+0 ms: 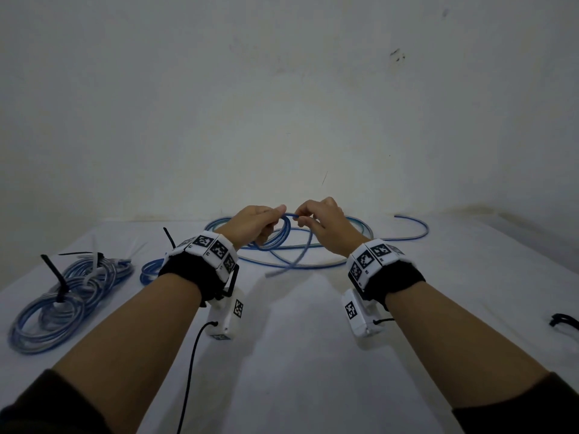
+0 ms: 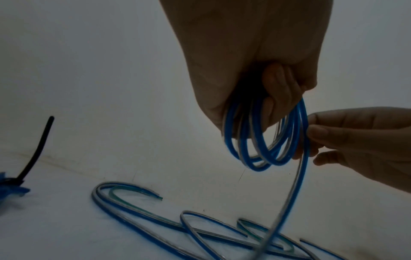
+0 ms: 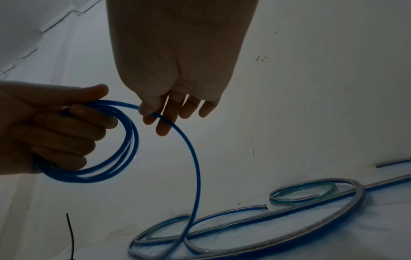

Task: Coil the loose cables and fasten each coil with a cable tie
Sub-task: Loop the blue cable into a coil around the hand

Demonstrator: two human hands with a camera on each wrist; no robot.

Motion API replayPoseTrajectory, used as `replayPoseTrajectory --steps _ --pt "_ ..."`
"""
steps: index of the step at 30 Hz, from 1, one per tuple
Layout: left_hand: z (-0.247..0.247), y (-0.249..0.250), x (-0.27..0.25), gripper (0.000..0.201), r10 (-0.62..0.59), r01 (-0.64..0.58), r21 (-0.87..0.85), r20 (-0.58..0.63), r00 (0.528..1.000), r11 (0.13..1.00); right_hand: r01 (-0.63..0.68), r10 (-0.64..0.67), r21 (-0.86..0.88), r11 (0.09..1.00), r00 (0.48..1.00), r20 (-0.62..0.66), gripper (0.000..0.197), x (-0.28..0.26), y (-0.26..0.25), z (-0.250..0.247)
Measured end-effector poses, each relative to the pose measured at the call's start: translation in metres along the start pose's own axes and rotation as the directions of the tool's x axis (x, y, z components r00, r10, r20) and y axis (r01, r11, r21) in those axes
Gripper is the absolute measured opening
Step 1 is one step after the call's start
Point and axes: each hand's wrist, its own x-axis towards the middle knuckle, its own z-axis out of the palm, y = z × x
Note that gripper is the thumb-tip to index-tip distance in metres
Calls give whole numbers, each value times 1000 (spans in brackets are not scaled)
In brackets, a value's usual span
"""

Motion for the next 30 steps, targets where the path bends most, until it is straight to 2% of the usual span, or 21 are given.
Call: replayPoseTrajectory --steps 4,6,8,10,12,15,18,22,24,27,30 --pt "-8 5 2 41 -6 -6 -293 -42 999 956 -119 111 111 987 991 69 17 -3 7 -3" --pt "-15 6 4 42 -15 -12 -413 -63 998 911 -174 167 155 973 984 54 22 -7 10 -1" --pt "-21 7 7 41 -45 4 -543 -62 997 840 -174 174 191 966 985 18 30 -11 12 1" --pt "-23 8 9 37 -53 5 -629 -58 997 777 -133 134 194 972 991 8 28 -12 12 3" --pt "-22 7 9 35 -42 -23 -677 -79 996 735 -89 88 211 973 996 15 22 -12 11 3" --pt "-19 6 9 37 -21 -69 -727 -113 993 683 -61 51 281 958 998 42 36 -11 10 5" --pt "-18 8 8 39 -24 -61 -780 -98 995 623 -31 13 230 973 997 79 34 -10 11 9" --pt "-14 10 8 36 -11 -50 -794 -71 997 605 31 -27 148 989 999 -34 15 -7 9 13" --pt "-12 11 9 36 0 -55 -800 -69 998 598 86 -76 96 992 992 -104 12 -6 9 15" --pt "-12 13 7 37 25 -77 -822 -76 997 564 147 -130 116 982 982 -140 12 -7 10 16" --pt "-16 13 6 39 43 -106 -853 -98 994 511 133 -107 176 975 983 -150 13 -11 10 16"
